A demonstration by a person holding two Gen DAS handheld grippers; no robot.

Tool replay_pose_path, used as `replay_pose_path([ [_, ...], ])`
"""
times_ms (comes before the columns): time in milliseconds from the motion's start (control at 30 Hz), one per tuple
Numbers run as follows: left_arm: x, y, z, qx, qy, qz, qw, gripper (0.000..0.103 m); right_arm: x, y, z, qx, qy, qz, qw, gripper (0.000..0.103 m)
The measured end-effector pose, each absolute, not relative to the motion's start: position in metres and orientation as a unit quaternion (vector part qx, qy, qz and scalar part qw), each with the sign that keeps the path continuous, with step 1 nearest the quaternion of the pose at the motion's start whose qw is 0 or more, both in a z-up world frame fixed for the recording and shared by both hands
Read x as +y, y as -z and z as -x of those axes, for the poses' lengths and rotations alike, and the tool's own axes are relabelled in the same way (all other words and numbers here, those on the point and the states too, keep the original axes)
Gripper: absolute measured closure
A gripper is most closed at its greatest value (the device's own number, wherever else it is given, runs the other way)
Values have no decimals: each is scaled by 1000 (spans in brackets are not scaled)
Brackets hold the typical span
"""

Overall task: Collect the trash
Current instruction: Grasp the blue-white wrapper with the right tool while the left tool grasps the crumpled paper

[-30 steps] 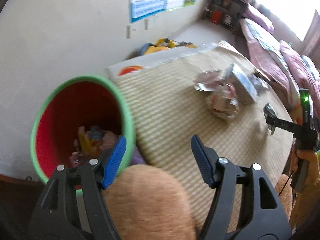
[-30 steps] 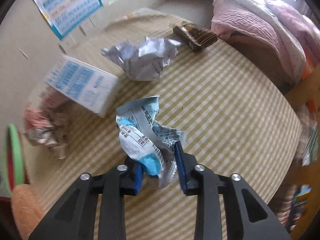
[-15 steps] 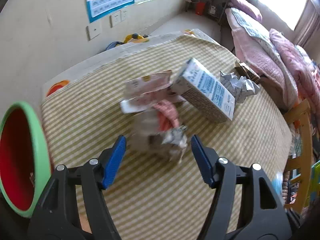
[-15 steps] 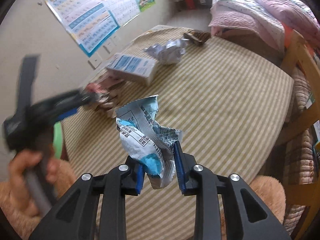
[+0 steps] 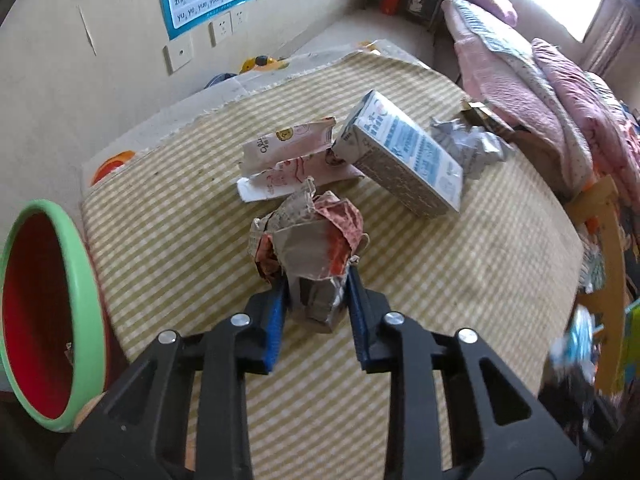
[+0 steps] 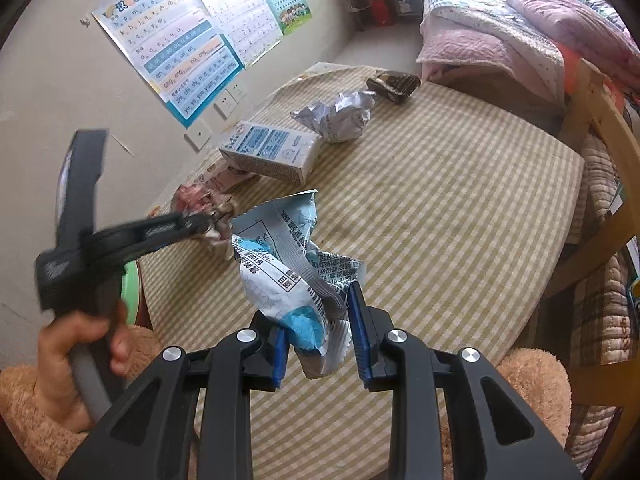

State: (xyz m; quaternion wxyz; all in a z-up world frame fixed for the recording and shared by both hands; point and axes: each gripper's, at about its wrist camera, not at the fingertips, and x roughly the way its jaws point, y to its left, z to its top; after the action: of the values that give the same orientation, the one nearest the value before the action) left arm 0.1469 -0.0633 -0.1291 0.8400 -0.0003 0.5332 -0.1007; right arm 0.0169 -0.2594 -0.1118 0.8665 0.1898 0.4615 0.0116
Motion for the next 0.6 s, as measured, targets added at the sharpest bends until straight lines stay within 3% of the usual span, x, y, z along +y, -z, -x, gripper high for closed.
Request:
replay_pose_path([
  [467, -31, 137, -98, 572, 110, -21, 812, 75, -255, 124, -14, 492, 9, -180, 852, 76],
  [600, -29, 136, -96, 567, 108, -10, 816, 66, -252, 121, -11, 488, 10, -173, 855, 75],
])
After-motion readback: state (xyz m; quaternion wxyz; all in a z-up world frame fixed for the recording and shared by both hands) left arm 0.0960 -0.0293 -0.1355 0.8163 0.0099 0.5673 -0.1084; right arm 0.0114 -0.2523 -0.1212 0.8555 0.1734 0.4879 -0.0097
